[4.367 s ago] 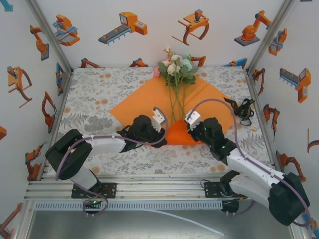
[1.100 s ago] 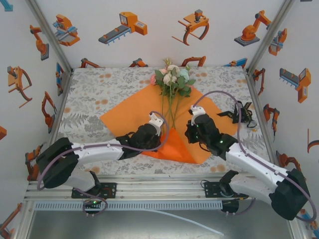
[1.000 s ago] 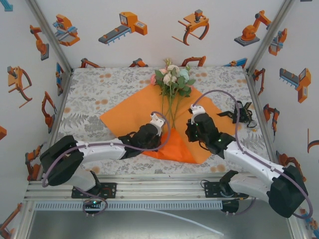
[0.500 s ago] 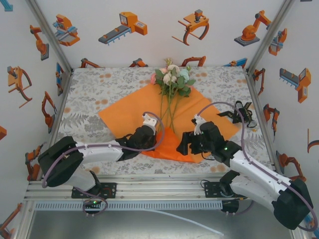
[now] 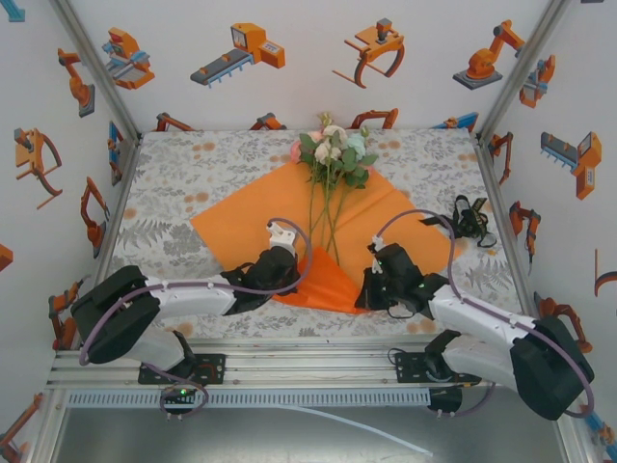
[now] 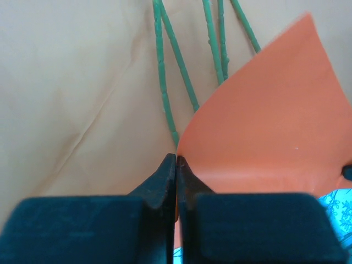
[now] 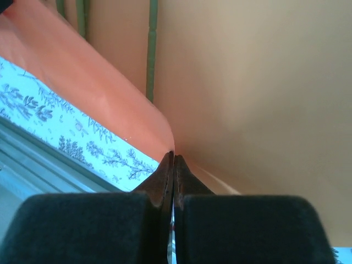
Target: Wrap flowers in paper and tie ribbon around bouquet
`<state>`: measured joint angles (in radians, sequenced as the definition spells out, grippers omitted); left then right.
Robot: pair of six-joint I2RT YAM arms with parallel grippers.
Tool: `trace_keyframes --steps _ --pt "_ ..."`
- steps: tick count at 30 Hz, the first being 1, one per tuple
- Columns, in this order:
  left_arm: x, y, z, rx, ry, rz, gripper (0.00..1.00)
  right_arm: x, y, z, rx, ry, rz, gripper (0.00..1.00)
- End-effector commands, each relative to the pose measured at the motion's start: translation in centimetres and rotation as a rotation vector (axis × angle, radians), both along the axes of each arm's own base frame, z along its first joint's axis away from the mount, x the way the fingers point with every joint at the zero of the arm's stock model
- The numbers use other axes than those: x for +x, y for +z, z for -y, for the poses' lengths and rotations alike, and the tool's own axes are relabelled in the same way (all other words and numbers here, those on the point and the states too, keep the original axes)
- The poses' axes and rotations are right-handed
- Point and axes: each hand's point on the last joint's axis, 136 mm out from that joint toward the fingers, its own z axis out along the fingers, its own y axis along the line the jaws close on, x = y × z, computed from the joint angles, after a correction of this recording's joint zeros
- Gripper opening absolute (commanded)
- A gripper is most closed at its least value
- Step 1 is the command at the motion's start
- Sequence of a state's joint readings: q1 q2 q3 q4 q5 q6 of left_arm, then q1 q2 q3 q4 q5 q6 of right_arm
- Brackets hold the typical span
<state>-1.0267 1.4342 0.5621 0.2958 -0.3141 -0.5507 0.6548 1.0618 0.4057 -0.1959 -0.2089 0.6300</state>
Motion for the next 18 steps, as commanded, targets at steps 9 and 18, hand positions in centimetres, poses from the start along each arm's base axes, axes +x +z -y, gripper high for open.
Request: trace_keyframes --steps 9,18 --pt "-1.3 6.9 -1.5 0.08 -0.156 0.12 0.49 3.4 0.5 3.2 -0.301 -0.025 0.084 0.24" --pt "-5.8 5.8 3.8 -0.023 -0.425 0.019 0.42 4.5 3.3 3.4 -0.303 -0.074 0.133 0.48"
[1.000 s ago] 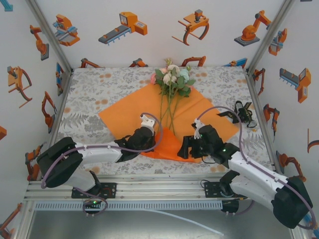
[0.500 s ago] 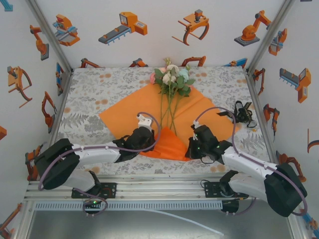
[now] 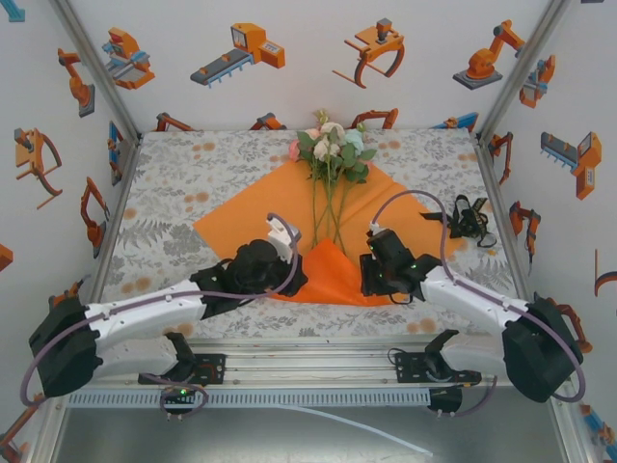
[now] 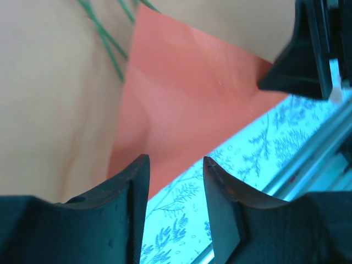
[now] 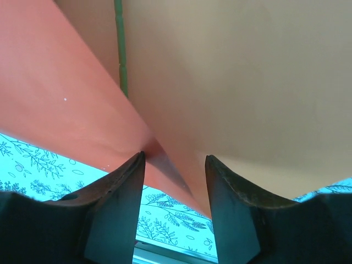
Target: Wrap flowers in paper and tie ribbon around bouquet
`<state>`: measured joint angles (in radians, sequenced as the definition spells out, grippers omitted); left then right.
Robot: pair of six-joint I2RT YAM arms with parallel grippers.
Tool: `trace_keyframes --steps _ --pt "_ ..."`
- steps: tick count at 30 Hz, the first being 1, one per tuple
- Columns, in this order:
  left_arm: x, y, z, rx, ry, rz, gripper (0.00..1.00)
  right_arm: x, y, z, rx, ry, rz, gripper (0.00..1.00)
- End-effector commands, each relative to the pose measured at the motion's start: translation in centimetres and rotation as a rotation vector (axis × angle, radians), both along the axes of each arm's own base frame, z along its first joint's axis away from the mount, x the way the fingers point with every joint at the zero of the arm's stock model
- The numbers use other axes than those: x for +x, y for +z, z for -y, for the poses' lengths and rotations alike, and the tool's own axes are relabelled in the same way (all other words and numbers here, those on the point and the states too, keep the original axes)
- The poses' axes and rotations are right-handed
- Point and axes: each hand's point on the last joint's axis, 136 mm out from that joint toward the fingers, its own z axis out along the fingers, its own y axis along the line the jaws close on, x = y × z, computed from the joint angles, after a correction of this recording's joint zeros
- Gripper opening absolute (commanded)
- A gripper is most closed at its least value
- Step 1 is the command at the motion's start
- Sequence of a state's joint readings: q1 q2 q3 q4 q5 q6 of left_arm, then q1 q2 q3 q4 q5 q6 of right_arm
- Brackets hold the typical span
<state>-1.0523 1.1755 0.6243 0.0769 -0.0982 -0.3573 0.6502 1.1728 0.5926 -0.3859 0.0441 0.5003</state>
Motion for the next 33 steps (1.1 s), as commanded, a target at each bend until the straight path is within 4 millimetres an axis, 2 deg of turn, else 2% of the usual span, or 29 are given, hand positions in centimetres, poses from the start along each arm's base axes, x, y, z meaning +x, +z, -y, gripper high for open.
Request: trace_keyframes --steps 1,5,7,11,14,15,17,21,24,28,33 --pt "-1.2 -1.8 2.6 0.042 -0.11 -0.041 0.41 0.9 2.7 0.5 -0.004 -0.04 0.056 0.49" --pt "0.3 -5.2 3.5 0.106 -0.06 -0.054 0.35 0.6 5.0 -0.1 0.072 -0.102 0.078 0.5" --pt "0.9 -5.8 3.5 0.103 -0.039 -0.057 0.33 0.0 5.6 -0.6 0.086 -0.134 0.076 0.5" --pt "2.0 -6.9 2.5 0.099 0.036 -0.089 0.3 -1.2 6.7 -3.1 0.14 -0.161 0.086 0.5" --pt "2.5 -8.0 1.6 0.102 0.088 -0.126 0.29 -1.3 6.8 -5.6 0.205 -0.153 0.086 0.5" --pt "2.5 -8.3 1.5 0.099 0.097 -0.139 0.29 -1.1 6.6 -6.8 0.238 -0.132 0.086 0.5" --pt "2.4 -8.7 1.4 0.084 0.106 -0.152 0.29 -0.5 5.3 -7.5 0.247 -0.144 0.087 0.5" --pt "2.3 -8.9 0.5 0.073 0.137 -0.16 0.29 0.4 1.8 -5.9 0.12 -0.172 0.1 0.5" --pt "2.5 -9.1 -0.8 0.083 0.162 -0.16 0.3 -0.4 -0.8 -4.5 0.032 -0.173 0.058 0.51" --pt "2.8 -9.4 -2.6 0.092 0.199 -0.188 0.32 -1.3 -2.4 -1.4 -0.056 -0.242 0.048 0.5" --pt "3.1 -10.5 -5.6 0.112 0.28 -0.24 0.33 -2.2 -3.6 1.6 -0.119 -0.32 0.024 0.5"
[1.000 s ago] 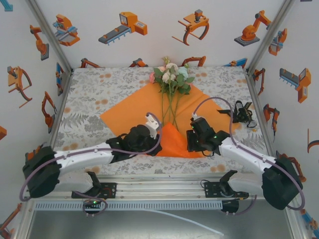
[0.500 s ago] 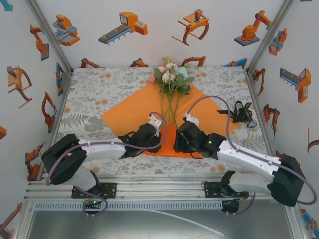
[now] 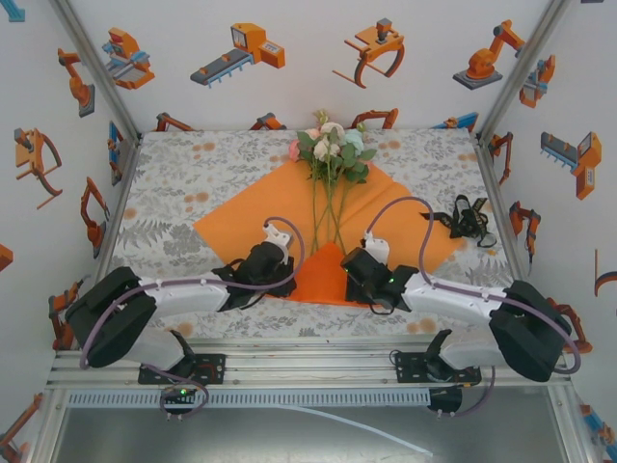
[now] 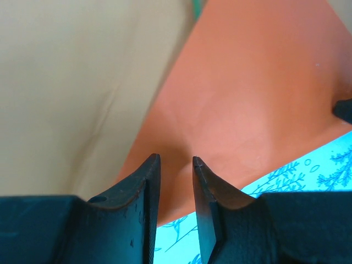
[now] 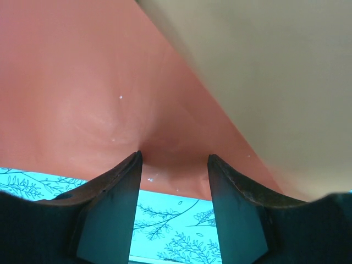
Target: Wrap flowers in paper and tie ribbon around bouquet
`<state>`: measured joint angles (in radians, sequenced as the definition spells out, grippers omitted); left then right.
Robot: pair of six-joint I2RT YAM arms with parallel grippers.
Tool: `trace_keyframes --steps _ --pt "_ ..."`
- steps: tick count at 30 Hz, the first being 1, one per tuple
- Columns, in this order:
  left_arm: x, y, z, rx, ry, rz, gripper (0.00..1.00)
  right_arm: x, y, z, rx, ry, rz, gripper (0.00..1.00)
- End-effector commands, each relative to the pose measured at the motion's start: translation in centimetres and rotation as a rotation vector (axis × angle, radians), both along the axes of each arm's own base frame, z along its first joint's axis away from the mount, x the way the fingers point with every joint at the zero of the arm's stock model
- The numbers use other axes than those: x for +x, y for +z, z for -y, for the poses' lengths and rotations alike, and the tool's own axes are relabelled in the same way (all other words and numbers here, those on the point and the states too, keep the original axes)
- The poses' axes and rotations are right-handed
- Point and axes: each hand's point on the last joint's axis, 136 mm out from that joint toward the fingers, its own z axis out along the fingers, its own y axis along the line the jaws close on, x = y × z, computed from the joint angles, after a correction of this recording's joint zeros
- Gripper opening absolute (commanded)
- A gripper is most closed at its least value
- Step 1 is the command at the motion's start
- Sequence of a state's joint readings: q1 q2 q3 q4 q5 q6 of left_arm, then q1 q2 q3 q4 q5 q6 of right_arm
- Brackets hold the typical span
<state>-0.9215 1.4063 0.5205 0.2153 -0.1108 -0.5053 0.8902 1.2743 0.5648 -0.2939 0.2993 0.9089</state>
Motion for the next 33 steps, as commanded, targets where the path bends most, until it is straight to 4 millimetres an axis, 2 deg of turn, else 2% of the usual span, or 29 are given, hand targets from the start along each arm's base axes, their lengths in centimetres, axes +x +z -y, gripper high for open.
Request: trace_keyframes --steps 1,4,7,9,12,15,18,20,23,25,28,33 --pt "-0.5 -1.2 -2.4 0.023 0.064 -0.062 0.33 -1.1 -1.8 4.4 -0.126 -0.099 -0.032 0.5" --pt "-1.1 -1.8 -3.7 0.027 0.08 -0.087 0.33 -1.0 -1.2 5.2 -0.134 -0.109 -0.022 0.51" --pt "-1.6 -1.1 -4.6 0.024 0.092 -0.087 0.32 -0.5 1.5 4.3 -0.1 -0.059 0.016 0.51" --pt "-1.7 1.2 -4.8 -0.003 0.092 -0.056 0.33 -0.2 4.3 2.7 -0.033 -0.006 0.042 0.51" --pt "-1.6 5.5 -5.4 -0.05 0.103 0.027 0.41 0.2 7.6 0.8 0.064 0.014 0.087 0.51" --pt "-1.9 8.7 -5.6 -0.087 0.089 0.09 0.42 0.5 8.3 -1.2 0.09 0.036 0.09 0.51" --pt "-3.0 10.4 -2.9 -0.157 -0.012 0.106 0.41 1.3 7.4 -3.5 0.104 0.063 0.07 0.51" --pt "-3.7 10.0 -0.7 -0.159 -0.085 0.088 0.41 2.0 6.1 -4.2 0.077 0.078 0.068 0.51" --pt "-4.3 7.7 2.0 -0.116 -0.157 0.051 0.4 2.7 4.1 -4.0 -0.019 0.097 0.063 0.51" --pt "-4.2 5.8 3.0 -0.101 -0.163 0.011 0.39 2.8 3.0 -3.9 -0.068 0.119 0.047 0.51" --pt "-3.8 3.0 2.3 -0.047 -0.111 -0.018 0.39 2.6 1.9 -2.9 -0.121 0.11 0.034 0.51" --pt "-3.4 -0.1 -1.2 0.052 0.004 -0.049 0.39 1.8 0.2 -0.7 -0.188 0.088 0.0 0.51"
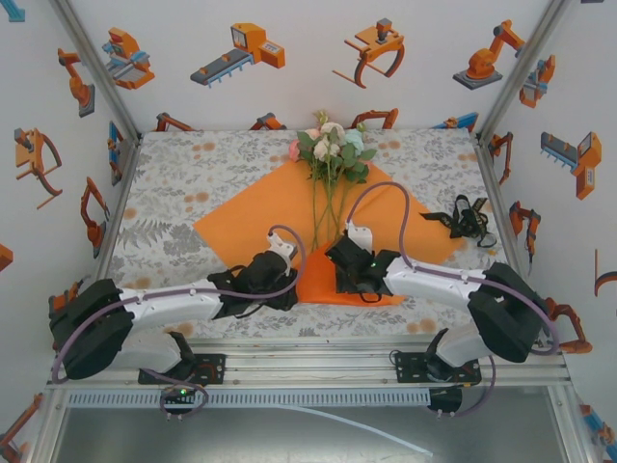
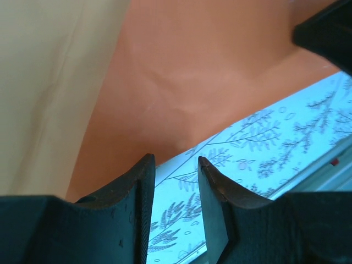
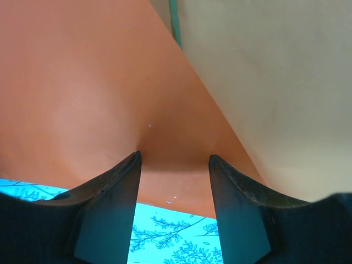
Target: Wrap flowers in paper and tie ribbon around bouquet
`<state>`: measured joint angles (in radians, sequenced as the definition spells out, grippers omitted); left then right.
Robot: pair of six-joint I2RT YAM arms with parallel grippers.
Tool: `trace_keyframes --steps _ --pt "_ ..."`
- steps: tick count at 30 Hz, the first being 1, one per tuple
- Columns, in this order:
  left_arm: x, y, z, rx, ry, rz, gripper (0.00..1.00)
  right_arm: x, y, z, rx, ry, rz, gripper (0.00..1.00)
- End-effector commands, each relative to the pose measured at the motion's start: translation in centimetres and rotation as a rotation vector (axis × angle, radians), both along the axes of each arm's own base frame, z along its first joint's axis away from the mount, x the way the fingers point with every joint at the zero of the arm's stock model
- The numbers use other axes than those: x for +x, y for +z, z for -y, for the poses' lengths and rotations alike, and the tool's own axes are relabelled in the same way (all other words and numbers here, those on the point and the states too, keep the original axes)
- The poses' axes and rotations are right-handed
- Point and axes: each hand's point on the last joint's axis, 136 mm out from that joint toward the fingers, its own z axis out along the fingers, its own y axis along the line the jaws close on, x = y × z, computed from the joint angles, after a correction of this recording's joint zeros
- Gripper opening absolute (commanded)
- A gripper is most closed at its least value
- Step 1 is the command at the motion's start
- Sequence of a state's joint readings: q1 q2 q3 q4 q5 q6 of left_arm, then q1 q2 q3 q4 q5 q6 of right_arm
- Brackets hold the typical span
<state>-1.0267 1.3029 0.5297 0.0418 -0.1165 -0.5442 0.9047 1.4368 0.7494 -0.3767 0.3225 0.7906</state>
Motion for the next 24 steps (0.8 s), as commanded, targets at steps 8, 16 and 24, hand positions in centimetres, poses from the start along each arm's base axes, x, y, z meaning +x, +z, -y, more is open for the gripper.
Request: trace_keyframes --steps 8,16,24 --pt "0.6 -3.0 -5.7 0.044 0.23 -0.063 0.39 -0.8 -2.1 3.8 -0.126 -0.04 -0.019 0.52" --pt "0.1 -3.8 -10.0 0.043 0.375 -0.117 0.39 -2.0 -1.6 7.9 -0.206 -0.135 0.002 0.53" --pt "0.3 -0.1 -9.7 -0.044 0.336 -0.094 0.4 -2.1 2.6 9.0 -0.117 -0.163 0.061 0.55"
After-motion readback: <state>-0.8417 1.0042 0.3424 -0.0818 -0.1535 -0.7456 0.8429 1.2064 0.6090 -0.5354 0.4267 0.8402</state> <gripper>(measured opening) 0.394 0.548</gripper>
